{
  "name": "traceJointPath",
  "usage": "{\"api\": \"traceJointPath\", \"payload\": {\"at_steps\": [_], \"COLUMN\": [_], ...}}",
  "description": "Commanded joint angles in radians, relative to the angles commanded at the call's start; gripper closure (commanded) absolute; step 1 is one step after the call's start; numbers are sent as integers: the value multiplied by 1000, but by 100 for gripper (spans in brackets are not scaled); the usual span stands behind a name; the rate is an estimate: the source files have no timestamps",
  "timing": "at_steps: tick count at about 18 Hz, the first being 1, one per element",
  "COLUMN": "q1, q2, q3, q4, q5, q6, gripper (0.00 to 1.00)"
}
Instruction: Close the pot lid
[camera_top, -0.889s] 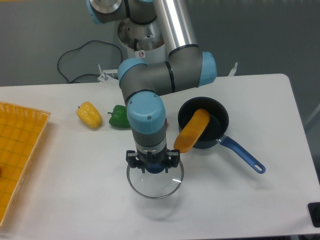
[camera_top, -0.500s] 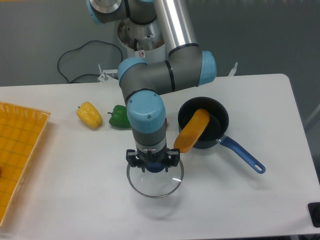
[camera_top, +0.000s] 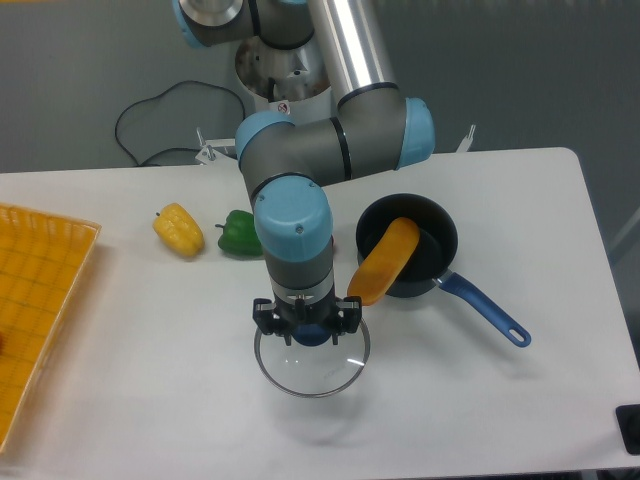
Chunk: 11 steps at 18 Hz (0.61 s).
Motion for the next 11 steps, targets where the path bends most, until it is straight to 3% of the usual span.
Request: {"api": "traceJointPath", "payload": {"at_steps": [11], "q1": [18], "q2": [18], "q3": [18], "q4": [-2], "q5": [-57], "q6": [-9], "gripper": [49]}}
